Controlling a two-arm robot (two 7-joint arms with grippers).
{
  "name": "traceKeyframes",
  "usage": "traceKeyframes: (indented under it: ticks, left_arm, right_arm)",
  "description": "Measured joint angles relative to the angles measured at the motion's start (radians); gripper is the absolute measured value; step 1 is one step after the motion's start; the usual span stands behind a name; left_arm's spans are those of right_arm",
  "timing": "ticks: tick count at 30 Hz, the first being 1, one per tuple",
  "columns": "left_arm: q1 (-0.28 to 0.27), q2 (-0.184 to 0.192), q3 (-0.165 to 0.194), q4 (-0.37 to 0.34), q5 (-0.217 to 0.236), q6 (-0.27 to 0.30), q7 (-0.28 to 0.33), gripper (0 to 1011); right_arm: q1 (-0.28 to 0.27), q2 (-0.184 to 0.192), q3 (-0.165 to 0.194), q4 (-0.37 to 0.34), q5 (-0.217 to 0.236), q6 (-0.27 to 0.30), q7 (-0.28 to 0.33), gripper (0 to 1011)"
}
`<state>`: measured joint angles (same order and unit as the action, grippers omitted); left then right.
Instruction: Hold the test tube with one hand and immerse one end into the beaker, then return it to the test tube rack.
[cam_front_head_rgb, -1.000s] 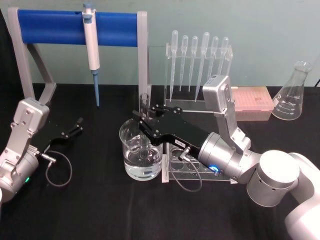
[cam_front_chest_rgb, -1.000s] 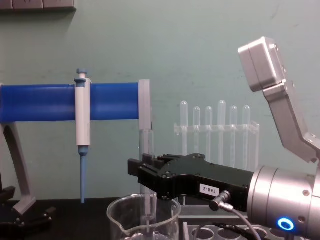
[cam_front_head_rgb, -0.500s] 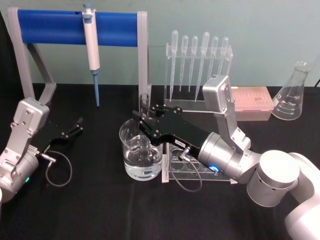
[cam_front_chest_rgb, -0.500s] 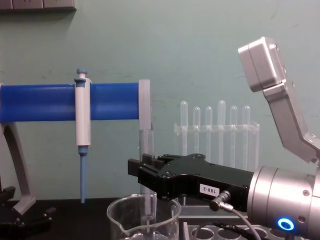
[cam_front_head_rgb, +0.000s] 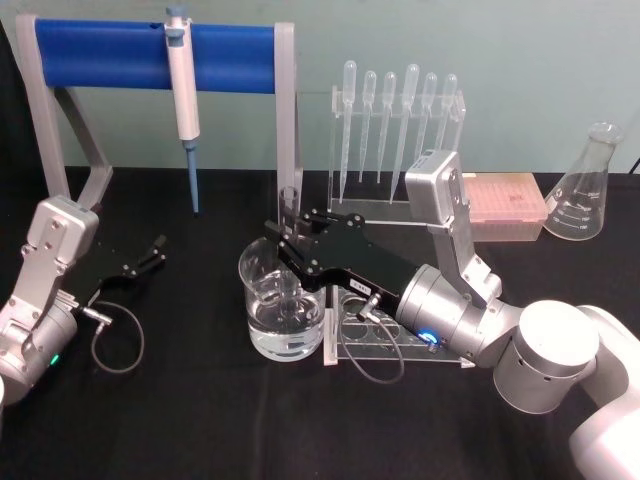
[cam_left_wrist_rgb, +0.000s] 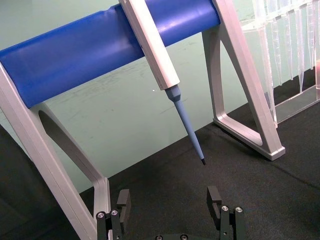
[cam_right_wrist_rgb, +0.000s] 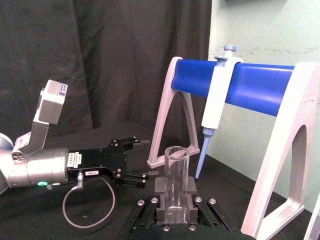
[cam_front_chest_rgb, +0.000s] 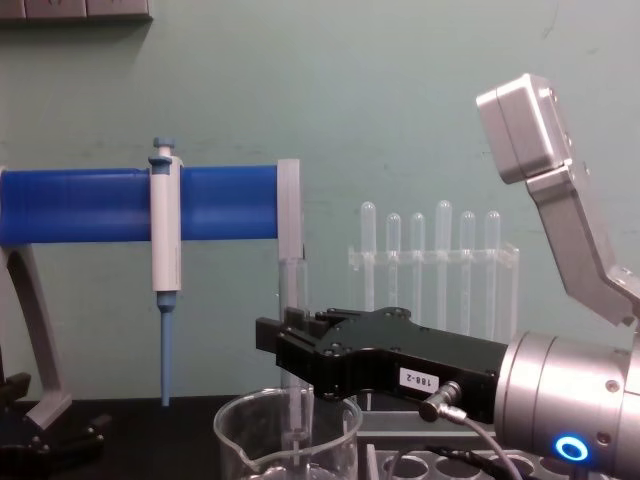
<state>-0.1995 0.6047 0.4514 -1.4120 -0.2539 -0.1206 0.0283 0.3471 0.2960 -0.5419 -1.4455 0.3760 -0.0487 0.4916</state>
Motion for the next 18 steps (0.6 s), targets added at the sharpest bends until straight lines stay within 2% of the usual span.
traceKeyframes:
  ticks: [18]
  left_arm:
    - [0.0,0.0,0.0,0.0,0.0,0.0,0.0,1000]
  right_arm:
    - [0.0,0.0,0.0,0.0,0.0,0.0,0.0,238]
